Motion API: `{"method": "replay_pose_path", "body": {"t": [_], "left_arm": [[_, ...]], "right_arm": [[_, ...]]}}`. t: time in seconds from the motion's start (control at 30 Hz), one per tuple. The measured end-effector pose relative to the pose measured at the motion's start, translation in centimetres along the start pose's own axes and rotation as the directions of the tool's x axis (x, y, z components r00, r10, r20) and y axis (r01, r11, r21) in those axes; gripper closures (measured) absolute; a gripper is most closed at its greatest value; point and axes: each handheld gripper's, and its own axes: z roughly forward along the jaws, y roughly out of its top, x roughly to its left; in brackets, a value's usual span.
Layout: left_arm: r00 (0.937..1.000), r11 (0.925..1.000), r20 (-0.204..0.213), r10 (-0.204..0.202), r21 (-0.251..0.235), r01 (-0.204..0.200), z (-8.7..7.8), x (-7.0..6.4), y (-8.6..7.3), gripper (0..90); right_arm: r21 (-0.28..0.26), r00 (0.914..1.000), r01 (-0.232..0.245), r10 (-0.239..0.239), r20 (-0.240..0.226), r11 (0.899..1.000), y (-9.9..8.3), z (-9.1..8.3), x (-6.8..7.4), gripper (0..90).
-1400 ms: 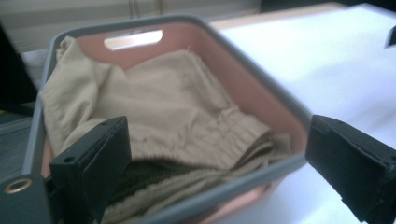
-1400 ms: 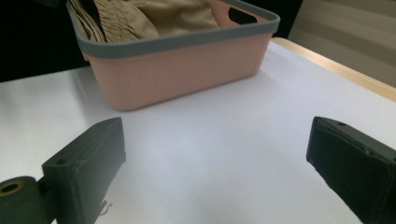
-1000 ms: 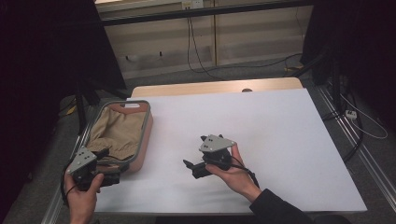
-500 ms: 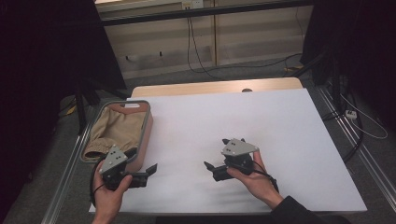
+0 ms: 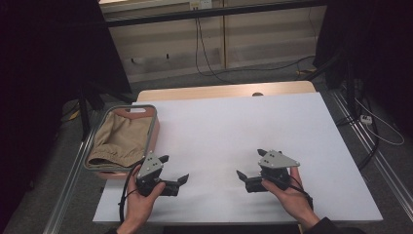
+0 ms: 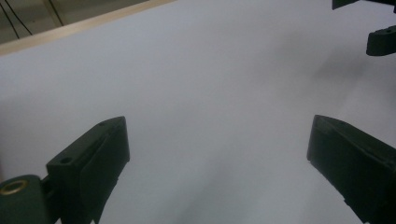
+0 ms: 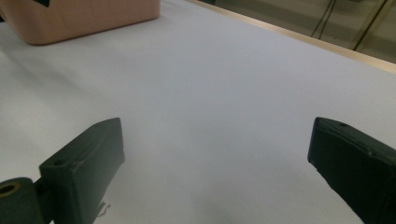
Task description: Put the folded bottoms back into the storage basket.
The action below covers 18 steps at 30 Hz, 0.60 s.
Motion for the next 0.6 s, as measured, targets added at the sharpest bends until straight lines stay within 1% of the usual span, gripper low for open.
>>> {"method": "replay_pose_path", "body": {"t": [0.03, 0.07, 0.1, 0.17, 0.2, 0.23, 0.27, 0.33, 0.43, 0.47, 0.53, 0.57, 0.6], "left_arm": [[1.0, 0.9998, 0.008, 0.004, 0.018, -0.004, 0.3, 0.0, -0.2, 5.8], [0.9999, 0.9998, 0.011, 0.006, 0.019, -0.006, 0.5, 0.0, -0.4, 5.8], [0.9999, 0.9999, 0.011, 0.008, 0.009, -0.008, 0.4, 0.0, -0.5, 5.8], [1.0, 1.0, 0.005, -0.006, -0.007, 0.006, 0.2, 0.1, -0.8, 5.7], [0.9999, 0.9997, 0.006, -0.01, -0.02, 0.01, 0.2, 0.1, -0.9, 5.7], [1.0, 0.9997, -0.001, -0.007, -0.025, 0.007, 0.2, 0.0, -1.1, 5.7], [1.0, 0.9997, -0.004, 0.007, -0.024, -0.007, 0.2, 0.0, -1.3, 5.7], [1.0, 1.0, 0.009, 0.002, -0.01, -0.002, 0.4, 0.0, -1.6, 5.6], [0.9999, 0.9999, 0.002, -0.01, -0.01, 0.01, 0.7, 0.2, -1.7, 5.6], [0.9999, 0.9998, -0.001, -0.017, -0.014, 0.017, 0.7, 0.2, -1.7, 5.7], [0.9999, 0.9998, 0.004, -0.016, -0.014, 0.016, 0.7, 0.3, -1.7, 5.6], [0.9999, 0.9996, 0.0, -0.017, -0.022, 0.017, 0.6, 0.3, -1.7, 5.6], [0.9999, 0.9997, -0.006, -0.016, -0.017, 0.016, 0.5, 0.4, -1.7, 5.6]], "right_arm": [[0.002, 0.9997, 0.018, -0.018, 0.019, 1.0, -0.3, -0.3, -0.1, 3.1], [0.004, 0.999, 0.032, -0.032, 0.032, 0.999, -0.7, -0.5, -0.2, 3.0], [0.001, 0.9987, 0.029, -0.029, 0.041, 1.0, -1.0, -0.8, -0.3, 3.1], [0.007, 0.9987, -0.008, 0.007, 0.05, 1.0, -1.7, -1.3, -0.8, 3.1], [0.01, 0.9983, -0.019, 0.018, 0.056, 1.0, -2.0, -1.5, -0.9, 3.1], [0.01, 0.9974, -0.027, 0.026, 0.068, 1.0, -2.3, -1.8, -1.1, 3.2], [0.012, 0.9964, -0.036, 0.035, 0.077, 0.999, -2.6, -2.1, -1.2, 3.2], [0.006, 0.9937, -0.047, 0.046, 0.102, 0.999, -3.0, -2.8, -1.5, 3.2], [-0.005, 0.9885, -0.074, 0.074, 0.132, 0.997, -3.6, -3.5, -1.7, 3.2], [-0.007, 0.9876, -0.08, 0.08, 0.135, 0.997, -3.7, -3.6, -1.8, 3.2], [-0.017, 0.9854, -0.096, 0.097, 0.14, 0.995, -3.7, -3.6, -1.9, 3.3], [-0.019, 0.9859, -0.094, 0.096, 0.137, 0.995, -3.6, -3.5, -1.9, 3.2], [-0.02, 0.9867, -0.091, 0.092, 0.134, 0.996, -3.6, -3.4, -1.9, 3.0]]}}
